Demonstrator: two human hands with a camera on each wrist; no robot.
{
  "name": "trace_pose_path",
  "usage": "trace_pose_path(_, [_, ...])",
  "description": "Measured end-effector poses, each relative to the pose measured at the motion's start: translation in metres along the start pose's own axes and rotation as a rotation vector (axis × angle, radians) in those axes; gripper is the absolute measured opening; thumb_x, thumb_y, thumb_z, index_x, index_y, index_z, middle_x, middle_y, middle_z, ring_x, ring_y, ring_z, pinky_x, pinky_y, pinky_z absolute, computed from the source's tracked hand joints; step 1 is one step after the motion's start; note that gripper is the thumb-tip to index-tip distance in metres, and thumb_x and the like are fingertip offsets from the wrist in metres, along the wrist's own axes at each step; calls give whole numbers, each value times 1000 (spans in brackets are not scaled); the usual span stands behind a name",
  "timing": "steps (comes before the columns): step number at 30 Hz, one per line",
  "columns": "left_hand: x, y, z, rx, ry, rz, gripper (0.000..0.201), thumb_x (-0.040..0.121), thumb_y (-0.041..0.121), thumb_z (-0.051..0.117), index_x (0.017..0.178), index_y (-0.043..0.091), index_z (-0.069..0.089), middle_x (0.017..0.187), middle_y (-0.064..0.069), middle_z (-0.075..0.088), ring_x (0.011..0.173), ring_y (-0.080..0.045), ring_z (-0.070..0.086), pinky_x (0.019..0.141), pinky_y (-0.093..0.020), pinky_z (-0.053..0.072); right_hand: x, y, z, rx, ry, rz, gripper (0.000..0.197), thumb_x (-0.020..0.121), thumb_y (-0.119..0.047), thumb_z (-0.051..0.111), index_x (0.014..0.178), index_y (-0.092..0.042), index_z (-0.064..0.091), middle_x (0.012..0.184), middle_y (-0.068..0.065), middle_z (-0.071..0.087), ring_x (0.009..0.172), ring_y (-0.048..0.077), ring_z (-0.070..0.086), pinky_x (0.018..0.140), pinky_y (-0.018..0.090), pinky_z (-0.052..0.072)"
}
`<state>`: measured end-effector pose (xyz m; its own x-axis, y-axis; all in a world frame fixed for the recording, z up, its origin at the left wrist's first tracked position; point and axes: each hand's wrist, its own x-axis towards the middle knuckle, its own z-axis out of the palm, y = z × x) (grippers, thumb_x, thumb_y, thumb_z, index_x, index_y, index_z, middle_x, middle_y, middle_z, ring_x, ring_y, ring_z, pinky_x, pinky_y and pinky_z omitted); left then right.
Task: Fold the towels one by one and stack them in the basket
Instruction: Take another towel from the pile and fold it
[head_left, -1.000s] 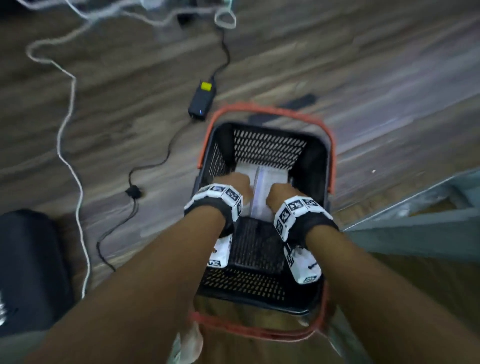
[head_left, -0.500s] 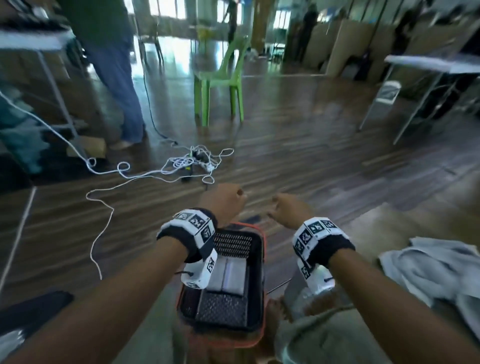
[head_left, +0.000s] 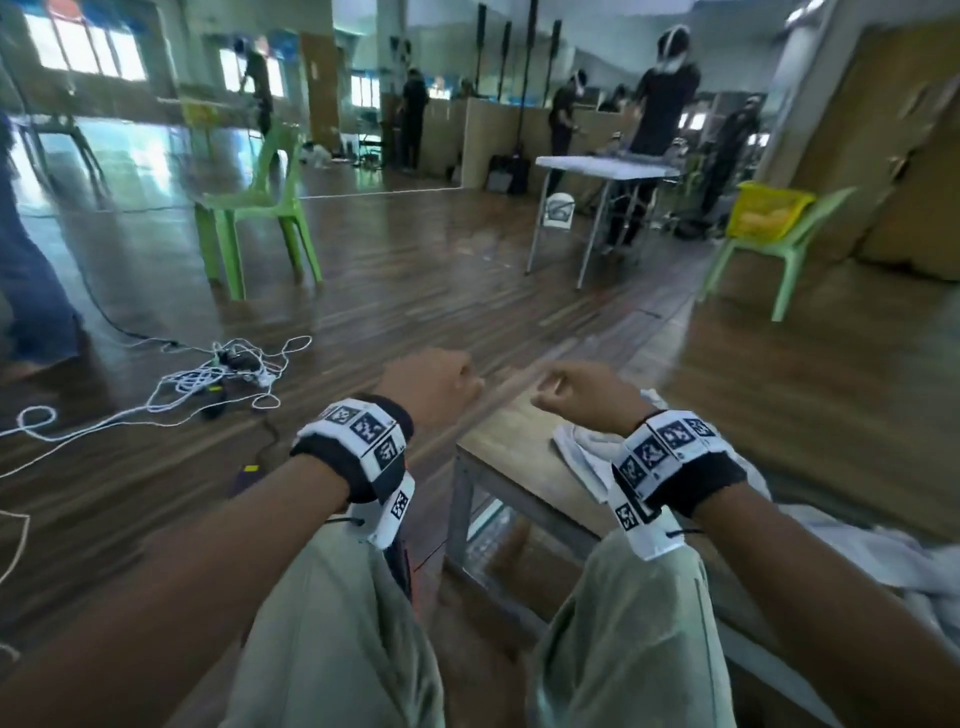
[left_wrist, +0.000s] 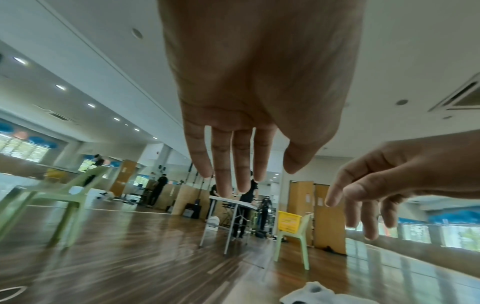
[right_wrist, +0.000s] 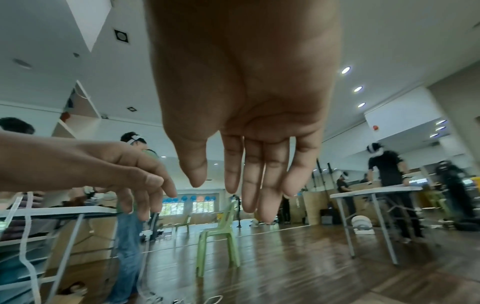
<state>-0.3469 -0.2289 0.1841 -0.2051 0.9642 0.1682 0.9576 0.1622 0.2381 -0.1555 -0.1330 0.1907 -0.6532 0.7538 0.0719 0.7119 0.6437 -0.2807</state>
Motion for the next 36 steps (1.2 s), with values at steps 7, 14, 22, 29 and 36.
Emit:
trace_pose_path(7, [34,75,39,-107,-92,223,31,90,45,47,109,22,57,112,-3,63,99,-24,59,81,-34,47,-64,77,-28,19,96,242,29,86,-40,58,100,-17,69,103,-1,69,93,17,62,83,34,49])
trace_pose_path(14, [53,140,84,-312,-253,290,20,92,32,48,104,19,56,99,-2,60,88,-20,53,75,-28,38,-117,150,-17,80,74,475,17,87,-32,54,93,-25,68,101,-2,68,93,16,62,84,37,50])
trace_pose_path(22, [89,179,149,-290,-336,243,27,88,31,48,71,13,57,71,0,54,74,-22,52,64,-30,42,-122,215,18,38,23,577,16,84,-33,52,86,-26,66,102,-1,70,99,21,62,87,38,48])
trace_pose_path(29, [141,189,199,-230,-287,275,23,91,21,47,84,7,63,87,-7,65,85,-23,59,72,-33,44,-64,250,52,-80,53,492,21,88,-35,50,103,-29,64,101,-7,70,105,14,58,93,37,35])
trace_pose_path(36, [196,191,259,-200,-131,295,10,82,23,54,84,14,59,94,-5,64,87,-25,60,73,-35,48,11,289,83,-300,165,282,29,86,-29,54,112,-24,62,112,-2,64,110,22,53,91,39,35])
